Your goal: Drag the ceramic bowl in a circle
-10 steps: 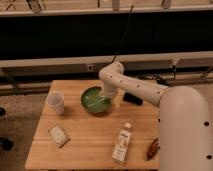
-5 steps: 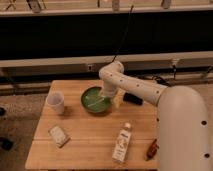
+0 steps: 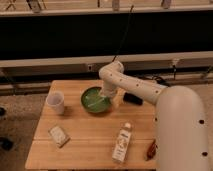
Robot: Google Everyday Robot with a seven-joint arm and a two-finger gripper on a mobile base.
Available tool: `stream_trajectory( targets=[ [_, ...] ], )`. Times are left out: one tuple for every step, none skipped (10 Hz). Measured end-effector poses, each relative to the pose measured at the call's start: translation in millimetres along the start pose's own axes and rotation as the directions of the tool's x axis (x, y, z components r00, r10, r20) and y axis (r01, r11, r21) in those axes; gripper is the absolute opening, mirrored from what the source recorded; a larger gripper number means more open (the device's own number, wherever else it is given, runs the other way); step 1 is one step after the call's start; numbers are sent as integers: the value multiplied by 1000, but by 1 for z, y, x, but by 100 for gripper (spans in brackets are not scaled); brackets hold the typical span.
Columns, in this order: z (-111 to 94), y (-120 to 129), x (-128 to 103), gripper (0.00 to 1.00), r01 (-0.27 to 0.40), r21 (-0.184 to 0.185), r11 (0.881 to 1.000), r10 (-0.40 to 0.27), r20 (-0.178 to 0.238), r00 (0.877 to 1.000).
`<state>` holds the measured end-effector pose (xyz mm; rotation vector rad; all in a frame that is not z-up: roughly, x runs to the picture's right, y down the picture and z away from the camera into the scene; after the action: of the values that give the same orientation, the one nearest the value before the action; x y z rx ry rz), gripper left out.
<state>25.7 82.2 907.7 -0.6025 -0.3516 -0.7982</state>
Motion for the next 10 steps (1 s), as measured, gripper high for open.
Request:
stream_trajectory(
  targets=[
    [1, -2, 0, 49, -1, 2, 1000, 1, 1, 1000],
    [1, -2, 0, 40, -1, 3, 1000, 1, 1, 1000],
    [1, -3, 1, 35, -5, 6, 1000, 5, 3, 1000],
    [1, -3, 2, 30, -6, 9, 1000, 6, 2, 1000],
    [4, -7, -2, 18, -11, 9, 1000, 11, 1, 1000],
    [3, -12, -7, 7, -19, 7, 1000, 18, 2, 1000],
    [2, -12, -10, 1, -28, 5, 1000, 28, 7, 1000],
    [-2, -7, -7, 0, -37, -3, 999, 37, 4, 999],
    [-5, 3, -4, 0, -50, -10, 999, 50, 9, 999],
    [-7, 7, -3, 0, -56, -13, 998, 57, 11, 998]
  ],
)
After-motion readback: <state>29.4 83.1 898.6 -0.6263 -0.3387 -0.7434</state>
